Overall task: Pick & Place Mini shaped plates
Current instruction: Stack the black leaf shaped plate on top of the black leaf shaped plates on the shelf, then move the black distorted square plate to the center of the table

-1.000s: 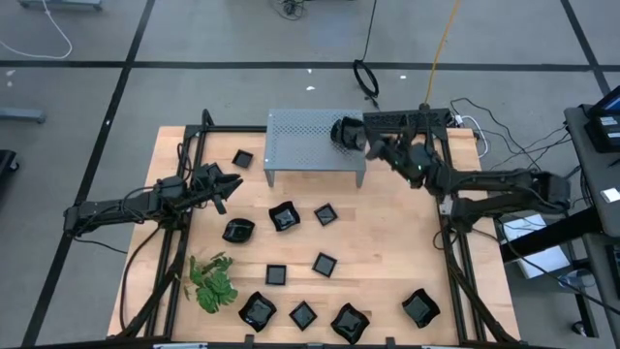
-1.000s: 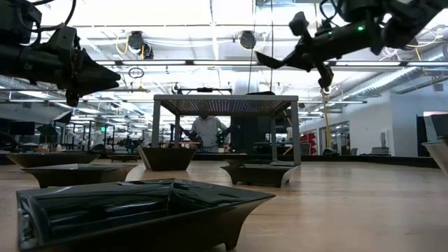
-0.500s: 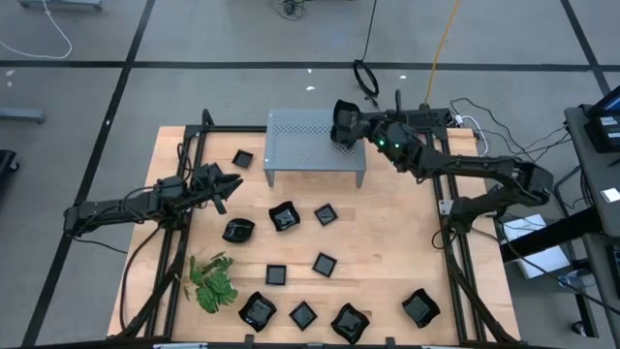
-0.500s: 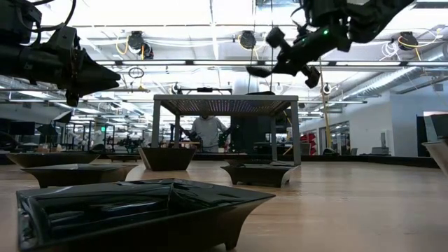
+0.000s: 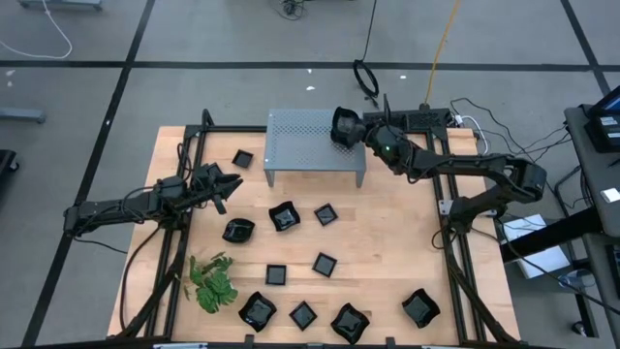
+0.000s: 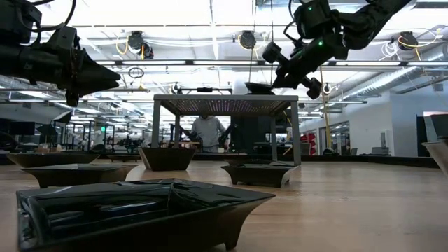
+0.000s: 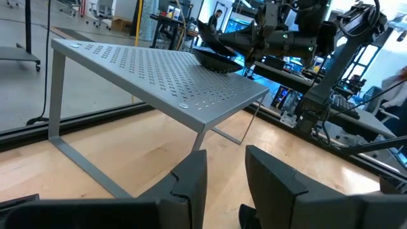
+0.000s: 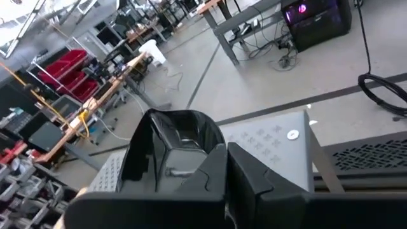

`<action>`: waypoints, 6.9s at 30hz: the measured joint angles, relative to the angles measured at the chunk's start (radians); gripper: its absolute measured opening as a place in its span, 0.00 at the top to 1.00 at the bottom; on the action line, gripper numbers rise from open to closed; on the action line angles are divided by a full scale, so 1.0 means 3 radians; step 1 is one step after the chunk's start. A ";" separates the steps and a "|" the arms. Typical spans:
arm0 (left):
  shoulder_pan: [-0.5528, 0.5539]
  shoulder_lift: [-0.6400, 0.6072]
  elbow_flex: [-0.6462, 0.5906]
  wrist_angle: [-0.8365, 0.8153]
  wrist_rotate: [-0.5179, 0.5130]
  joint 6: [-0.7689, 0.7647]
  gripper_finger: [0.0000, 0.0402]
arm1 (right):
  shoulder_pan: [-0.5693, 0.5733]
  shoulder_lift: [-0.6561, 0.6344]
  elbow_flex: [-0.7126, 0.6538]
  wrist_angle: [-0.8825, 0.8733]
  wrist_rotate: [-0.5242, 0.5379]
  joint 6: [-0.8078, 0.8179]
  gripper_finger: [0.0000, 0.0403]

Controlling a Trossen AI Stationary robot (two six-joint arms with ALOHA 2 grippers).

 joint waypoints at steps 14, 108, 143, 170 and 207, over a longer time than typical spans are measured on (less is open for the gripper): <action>0.0000 -0.0001 0.0001 0.0000 -0.0001 0.0001 0.72 | -0.0001 0.0000 -0.0001 -0.0122 -0.0072 -0.0035 0.98; 0.0000 -0.0001 0.0001 0.0000 -0.0001 0.0001 0.72 | 0.3944 -0.0767 -0.1399 -0.1341 -0.2644 0.0309 0.79; 0.0000 -0.0001 0.0000 0.0000 0.0000 0.0000 0.72 | 0.3934 -0.0769 -0.1399 0.1218 -0.0975 -0.2243 0.76; 0.0000 0.0000 0.0000 0.0000 -0.0001 0.0001 0.72 | 0.4974 -0.0823 -0.0468 -0.3015 -0.1987 -0.0361 0.71; -0.0001 0.0000 0.0001 0.0000 0.0000 0.0001 0.72 | 0.4625 -0.0845 -0.1186 -0.1174 -0.1416 -0.1300 1.00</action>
